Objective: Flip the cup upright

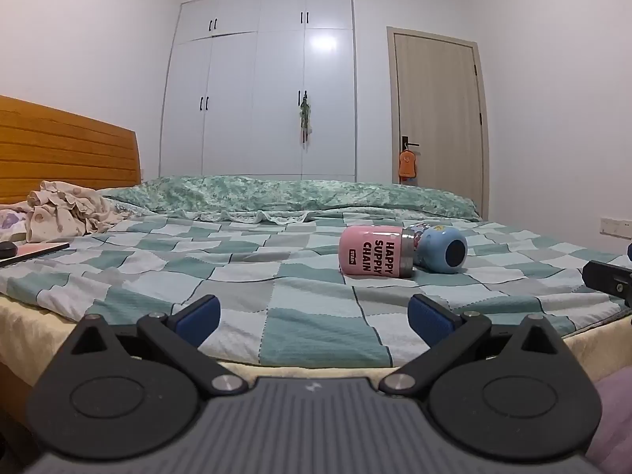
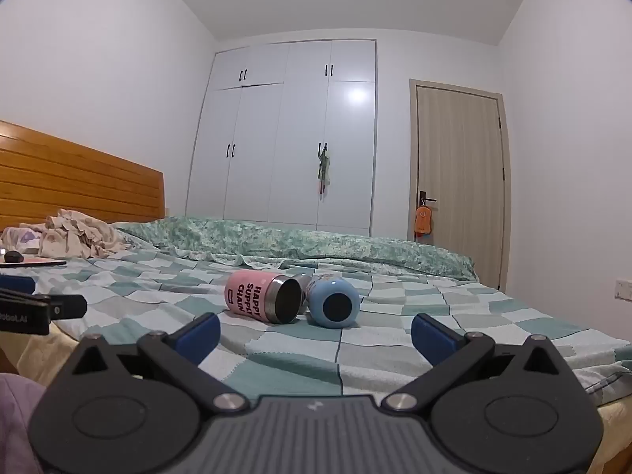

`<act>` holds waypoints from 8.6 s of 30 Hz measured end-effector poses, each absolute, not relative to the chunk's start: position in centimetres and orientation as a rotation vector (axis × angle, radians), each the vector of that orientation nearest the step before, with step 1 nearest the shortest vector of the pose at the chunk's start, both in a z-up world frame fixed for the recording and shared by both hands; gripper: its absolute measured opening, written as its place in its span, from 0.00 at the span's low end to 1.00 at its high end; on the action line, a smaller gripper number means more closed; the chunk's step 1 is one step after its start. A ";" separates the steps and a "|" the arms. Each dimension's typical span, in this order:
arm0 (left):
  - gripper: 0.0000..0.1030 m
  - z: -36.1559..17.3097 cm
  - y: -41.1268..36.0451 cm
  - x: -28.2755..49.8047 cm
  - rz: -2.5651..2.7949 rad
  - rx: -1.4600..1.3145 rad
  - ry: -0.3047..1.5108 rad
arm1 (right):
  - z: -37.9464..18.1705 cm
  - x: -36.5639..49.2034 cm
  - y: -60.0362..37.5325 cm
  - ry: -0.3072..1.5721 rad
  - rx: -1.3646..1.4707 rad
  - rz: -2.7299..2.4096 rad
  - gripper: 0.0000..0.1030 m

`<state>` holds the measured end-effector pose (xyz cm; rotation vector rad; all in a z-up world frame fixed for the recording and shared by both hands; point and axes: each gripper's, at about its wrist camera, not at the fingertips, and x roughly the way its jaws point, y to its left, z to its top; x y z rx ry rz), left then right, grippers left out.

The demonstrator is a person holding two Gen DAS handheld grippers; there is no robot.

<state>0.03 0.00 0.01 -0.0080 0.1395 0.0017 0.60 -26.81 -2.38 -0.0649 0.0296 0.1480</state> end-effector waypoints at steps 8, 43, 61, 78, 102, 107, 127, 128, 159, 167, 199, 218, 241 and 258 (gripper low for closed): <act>1.00 0.1 -0.2 -0.2 0.005 -0.001 0.132 | -2.4 0.7 -26.8 0.031 -0.066 0.152 1.00; 1.00 0.0 -0.1 -0.6 -0.007 0.010 0.106 | -2.5 0.6 -26.9 0.027 -0.060 0.148 1.00; 1.00 0.0 -0.1 -0.6 -0.008 0.010 0.106 | -2.5 0.7 -26.8 0.027 -0.060 0.148 1.00; 1.00 0.0 -0.2 -0.7 -0.007 0.011 0.105 | -2.5 0.7 -26.8 0.026 -0.060 0.148 1.00; 1.00 1.3 -0.3 0.3 -0.021 0.022 0.123 | -0.8 2.4 -25.9 0.073 -0.098 0.221 1.00; 1.00 2.6 0.2 2.3 -0.023 0.023 0.119 | 0.9 5.7 -24.7 0.093 -0.156 0.271 1.00; 1.00 6.8 3.3 15.1 -0.095 0.034 0.192 | 6.3 24.1 -17.1 0.274 -0.427 0.396 1.00; 1.00 6.9 3.5 15.8 -0.100 0.031 0.199 | 6.3 25.1 -16.6 0.289 -0.455 0.399 1.00; 1.00 2.7 2.7 27.9 -0.275 0.138 0.396 | -1.1 40.3 -9.4 0.609 -0.971 0.572 0.84; 1.00 4.7 3.2 24.9 -0.261 0.152 0.367 | 0.3 35.5 -9.2 0.450 -1.042 0.604 0.82; 1.00 7.2 7.9 5.6 -0.103 0.129 0.402 | 1.4 20.6 -9.5 0.489 -0.970 0.890 0.81; 1.00 7.0 4.7 5.6 -0.162 0.201 0.423 | 2.4 18.9 -11.5 0.439 -0.930 0.887 1.00; 1.00 2.2 -7.2 16.6 -0.685 1.101 0.563 | 2.2 16.0 -25.6 0.628 -0.120 0.510 1.00; 0.94 3.3 -7.6 22.1 -0.378 0.727 1.055 | 0.5 22.2 -24.4 0.662 -0.218 0.571 1.00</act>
